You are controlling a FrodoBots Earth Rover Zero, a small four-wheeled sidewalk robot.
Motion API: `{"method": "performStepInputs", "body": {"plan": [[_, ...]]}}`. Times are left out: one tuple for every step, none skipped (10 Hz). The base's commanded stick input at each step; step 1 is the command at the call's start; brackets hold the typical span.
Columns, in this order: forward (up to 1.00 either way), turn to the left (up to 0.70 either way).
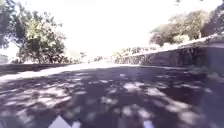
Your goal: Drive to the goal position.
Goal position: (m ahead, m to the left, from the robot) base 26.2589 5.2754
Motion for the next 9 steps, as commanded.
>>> {"method": "performStepInputs", "body": {"plan": [[1.00,-0.39],[1.00,-0.39],[1.00,-0.39],[1.00,-0.39],[1.00,-0.39],[1.00,-0.39],[1.00,-0.39],[1.00,-0.39],[1.00,-0.39]]}}
